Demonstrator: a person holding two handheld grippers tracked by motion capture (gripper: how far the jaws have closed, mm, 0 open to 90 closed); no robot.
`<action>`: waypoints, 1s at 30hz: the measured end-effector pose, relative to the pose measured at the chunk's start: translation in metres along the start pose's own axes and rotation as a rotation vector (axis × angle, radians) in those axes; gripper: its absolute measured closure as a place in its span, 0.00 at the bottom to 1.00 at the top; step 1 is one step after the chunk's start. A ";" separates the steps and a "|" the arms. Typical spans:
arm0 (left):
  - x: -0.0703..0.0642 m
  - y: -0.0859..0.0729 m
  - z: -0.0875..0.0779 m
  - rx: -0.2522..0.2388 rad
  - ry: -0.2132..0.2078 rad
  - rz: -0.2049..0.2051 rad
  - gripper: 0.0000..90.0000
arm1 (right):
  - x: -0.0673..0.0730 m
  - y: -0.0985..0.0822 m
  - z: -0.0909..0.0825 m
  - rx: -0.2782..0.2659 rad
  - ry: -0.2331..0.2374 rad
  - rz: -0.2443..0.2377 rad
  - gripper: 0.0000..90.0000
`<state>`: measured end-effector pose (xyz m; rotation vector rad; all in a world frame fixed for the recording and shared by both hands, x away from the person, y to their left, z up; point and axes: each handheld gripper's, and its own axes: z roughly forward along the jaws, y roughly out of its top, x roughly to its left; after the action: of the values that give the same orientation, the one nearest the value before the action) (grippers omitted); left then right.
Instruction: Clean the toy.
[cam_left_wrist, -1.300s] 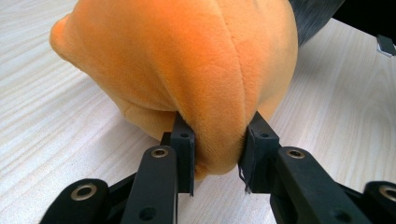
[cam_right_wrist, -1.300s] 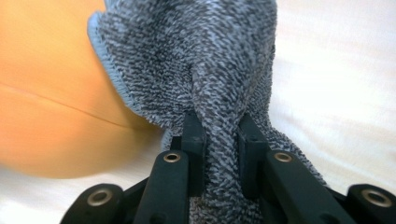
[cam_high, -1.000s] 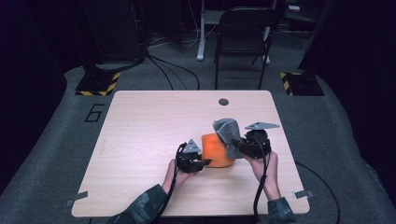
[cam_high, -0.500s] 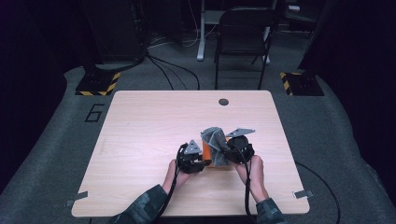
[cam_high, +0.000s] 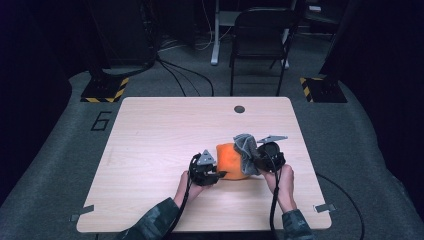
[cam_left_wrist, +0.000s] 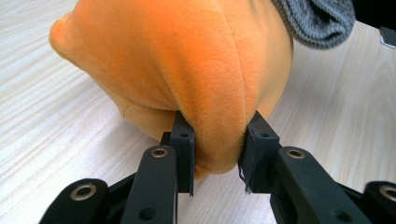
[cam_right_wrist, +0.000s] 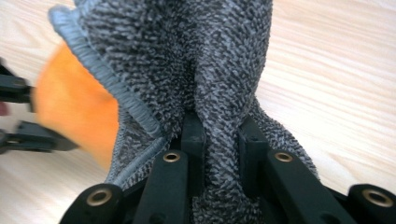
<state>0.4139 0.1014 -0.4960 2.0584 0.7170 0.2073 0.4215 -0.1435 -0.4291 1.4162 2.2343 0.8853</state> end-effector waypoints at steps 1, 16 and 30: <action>0.000 0.000 0.000 0.002 0.000 0.001 0.78 | -0.003 -0.001 0.001 0.009 -0.002 0.009 0.86; 0.000 0.000 0.000 0.004 -0.004 0.015 0.78 | -0.028 -0.021 0.033 0.131 -0.056 0.083 0.86; 0.000 -0.001 0.000 0.000 -0.006 0.015 0.77 | -0.035 -0.026 0.038 0.196 -0.090 0.074 0.86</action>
<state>0.4140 0.1021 -0.4965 2.0640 0.6984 0.2093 0.4417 -0.1712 -0.4755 1.6009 2.2644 0.6248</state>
